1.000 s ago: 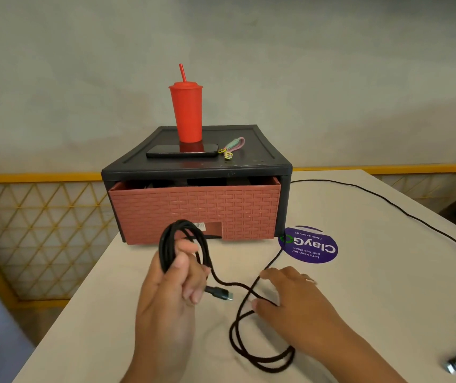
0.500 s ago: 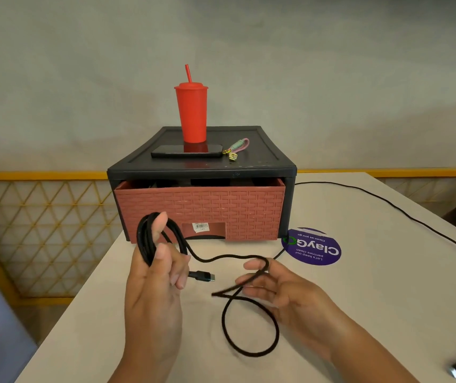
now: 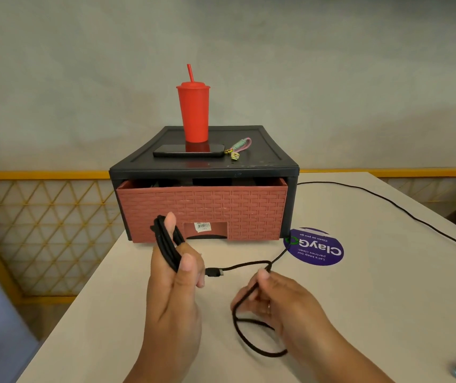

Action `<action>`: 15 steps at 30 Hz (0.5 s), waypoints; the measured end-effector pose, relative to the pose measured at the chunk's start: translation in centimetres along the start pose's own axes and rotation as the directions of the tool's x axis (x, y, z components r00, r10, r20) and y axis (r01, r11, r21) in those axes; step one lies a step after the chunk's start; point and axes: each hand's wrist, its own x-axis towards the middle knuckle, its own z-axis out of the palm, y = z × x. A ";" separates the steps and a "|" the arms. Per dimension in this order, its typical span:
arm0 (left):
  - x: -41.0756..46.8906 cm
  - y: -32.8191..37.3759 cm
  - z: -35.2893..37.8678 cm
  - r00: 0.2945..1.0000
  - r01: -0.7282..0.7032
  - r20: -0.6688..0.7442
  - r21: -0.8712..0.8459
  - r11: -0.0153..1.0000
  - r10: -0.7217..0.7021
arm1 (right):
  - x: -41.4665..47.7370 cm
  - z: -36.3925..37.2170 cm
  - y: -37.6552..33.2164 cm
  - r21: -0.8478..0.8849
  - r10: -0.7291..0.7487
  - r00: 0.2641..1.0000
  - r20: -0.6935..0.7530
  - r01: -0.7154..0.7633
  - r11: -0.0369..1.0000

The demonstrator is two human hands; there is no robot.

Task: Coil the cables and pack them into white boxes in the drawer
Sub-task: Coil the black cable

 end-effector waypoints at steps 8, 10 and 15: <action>0.0 -0.2 -0.3 0.993 -0.109 0.081 0.275 0.955 0.090 | 0.1 -1.7 -1.0 -0.487 -0.101 0.975 -0.197 -0.008 0.873; 0.0 -0.3 -0.2 0.988 -0.136 0.116 0.361 0.923 0.100 | 0.1 -2.6 -0.9 -0.755 -0.218 0.967 -0.133 0.044 0.655; 0.2 -0.6 -0.9 0.980 -0.172 0.178 0.528 0.832 0.089 | 0.1 -3.7 -2.0 -0.915 -0.051 0.999 0.006 0.026 0.402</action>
